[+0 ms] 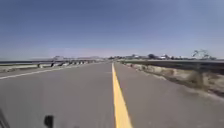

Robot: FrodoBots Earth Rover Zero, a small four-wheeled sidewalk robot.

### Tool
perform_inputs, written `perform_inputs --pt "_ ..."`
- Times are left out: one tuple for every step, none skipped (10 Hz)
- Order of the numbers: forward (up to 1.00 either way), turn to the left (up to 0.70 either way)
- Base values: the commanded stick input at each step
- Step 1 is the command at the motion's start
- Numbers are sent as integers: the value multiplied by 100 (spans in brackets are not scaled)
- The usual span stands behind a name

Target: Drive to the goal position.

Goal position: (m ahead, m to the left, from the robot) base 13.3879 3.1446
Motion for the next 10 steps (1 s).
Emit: perform_inputs --pt "85 0" --pt "85 0" --pt "85 0" --pt "85 0" --pt "85 0" --pt "85 0" --pt "85 0" --pt "85 0" --pt "85 0" --pt "85 0"
